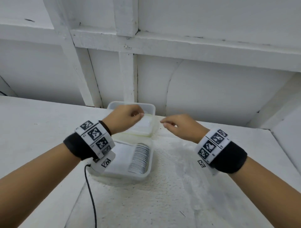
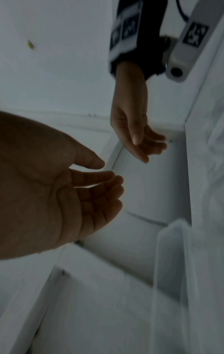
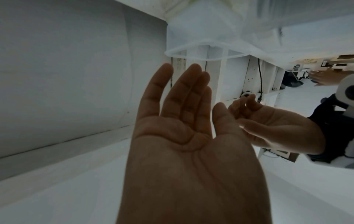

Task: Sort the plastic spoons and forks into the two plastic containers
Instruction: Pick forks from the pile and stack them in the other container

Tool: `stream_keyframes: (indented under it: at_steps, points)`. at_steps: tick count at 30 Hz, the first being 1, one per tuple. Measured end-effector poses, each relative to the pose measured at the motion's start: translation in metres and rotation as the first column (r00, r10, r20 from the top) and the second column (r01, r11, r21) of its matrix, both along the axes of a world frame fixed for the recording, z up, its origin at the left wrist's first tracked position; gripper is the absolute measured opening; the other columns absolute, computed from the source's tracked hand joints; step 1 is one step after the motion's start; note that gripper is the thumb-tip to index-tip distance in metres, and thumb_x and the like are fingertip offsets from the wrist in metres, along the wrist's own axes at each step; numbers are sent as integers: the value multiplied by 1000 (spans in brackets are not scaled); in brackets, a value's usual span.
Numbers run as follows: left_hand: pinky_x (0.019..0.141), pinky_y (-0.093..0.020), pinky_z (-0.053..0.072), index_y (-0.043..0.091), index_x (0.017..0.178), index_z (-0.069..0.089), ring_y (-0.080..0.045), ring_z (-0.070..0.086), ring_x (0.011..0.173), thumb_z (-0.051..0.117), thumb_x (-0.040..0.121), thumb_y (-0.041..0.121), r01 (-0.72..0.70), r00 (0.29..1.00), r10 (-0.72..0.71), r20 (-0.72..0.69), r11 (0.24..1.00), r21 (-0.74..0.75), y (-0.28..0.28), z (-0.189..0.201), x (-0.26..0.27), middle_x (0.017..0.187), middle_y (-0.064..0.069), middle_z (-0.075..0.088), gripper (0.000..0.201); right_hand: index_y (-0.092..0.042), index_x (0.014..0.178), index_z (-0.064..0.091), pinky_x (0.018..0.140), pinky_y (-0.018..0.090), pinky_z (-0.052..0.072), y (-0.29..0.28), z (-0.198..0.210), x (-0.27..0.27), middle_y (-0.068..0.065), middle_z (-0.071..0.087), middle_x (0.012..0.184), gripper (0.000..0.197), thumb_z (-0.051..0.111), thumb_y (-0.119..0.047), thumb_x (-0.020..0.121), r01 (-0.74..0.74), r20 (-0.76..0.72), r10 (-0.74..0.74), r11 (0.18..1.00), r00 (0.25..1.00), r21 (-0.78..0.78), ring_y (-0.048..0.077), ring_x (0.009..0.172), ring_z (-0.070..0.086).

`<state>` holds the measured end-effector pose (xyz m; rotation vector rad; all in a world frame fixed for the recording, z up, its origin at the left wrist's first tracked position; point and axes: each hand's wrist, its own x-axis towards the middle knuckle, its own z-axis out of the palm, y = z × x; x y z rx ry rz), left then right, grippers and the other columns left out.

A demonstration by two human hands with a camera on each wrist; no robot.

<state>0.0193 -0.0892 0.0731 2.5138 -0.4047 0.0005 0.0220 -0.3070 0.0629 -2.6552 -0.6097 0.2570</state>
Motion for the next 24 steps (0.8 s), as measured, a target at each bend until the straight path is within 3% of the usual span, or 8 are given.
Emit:
stream_keyframes:
  at_steps: [5,7,10,12,14,17,20,24]
  points:
    - [73,-9,40,9,104,67,-9,58,86,53,94,20,270,963,-270,16,961,-53,-71,-3,-55,98,1,67,20,-19,121,62,79,15,35,-48,-16,-56,-1,66,115,30,46,-28,97,75,-41,-76,997,996,-17,8,97,57]
    - [75,-12,41,8,107,65,-12,59,92,51,95,19,312,950,-313,-3,947,-72,-94,-12,-66,102,0,67,22,-18,122,61,79,15,34,-64,-26,-74,-1,65,116,31,46,-27,97,118,-69,-119,993,990,-28,6,94,54]
    - [88,-21,39,9,120,58,-18,55,107,44,97,18,293,950,-290,-117,956,5,-122,-36,-69,118,-7,60,28,-18,123,61,81,16,37,-84,-40,-97,-1,64,119,31,46,-27,97,190,-126,-191,982,974,-20,8,101,58]
    - [99,-26,34,10,134,45,-23,46,122,38,98,14,291,932,-249,-265,948,132,-135,-56,-68,135,-10,47,36,-18,123,61,88,19,42,-96,-47,-109,-1,64,121,31,46,-26,97,236,-154,-236,972,959,-19,11,106,59]
    - [104,-35,35,8,139,36,-29,42,126,35,96,8,303,907,-193,-373,916,262,-144,-73,-67,142,-13,35,42,-18,123,61,90,21,43,-105,-52,-120,-1,64,120,31,46,-26,97,269,-173,-269,963,948,-24,12,106,59]
    - [96,-38,41,-1,130,37,-33,46,118,37,92,1,273,919,-103,-381,862,426,-152,-89,-68,133,-19,37,38,-18,123,60,89,19,42,-115,-57,-132,-3,63,121,31,45,-26,98,294,-192,-293,956,937,-24,11,107,58]
    - [92,-38,41,-2,124,42,-33,44,116,41,92,2,260,937,-58,-344,773,578,-155,-98,-73,128,-19,38,32,-17,123,60,89,19,42,-121,-58,-138,-3,64,120,30,46,-25,98,308,-196,-303,951,932,-5,10,107,58]
    - [85,-36,41,3,121,45,-31,43,113,42,92,3,247,961,-104,-257,738,627,-149,-108,-79,124,-16,42,29,-17,121,61,85,17,42,-122,-58,-139,-2,65,116,29,46,-24,97,314,-201,-301,949,932,31,10,102,58]
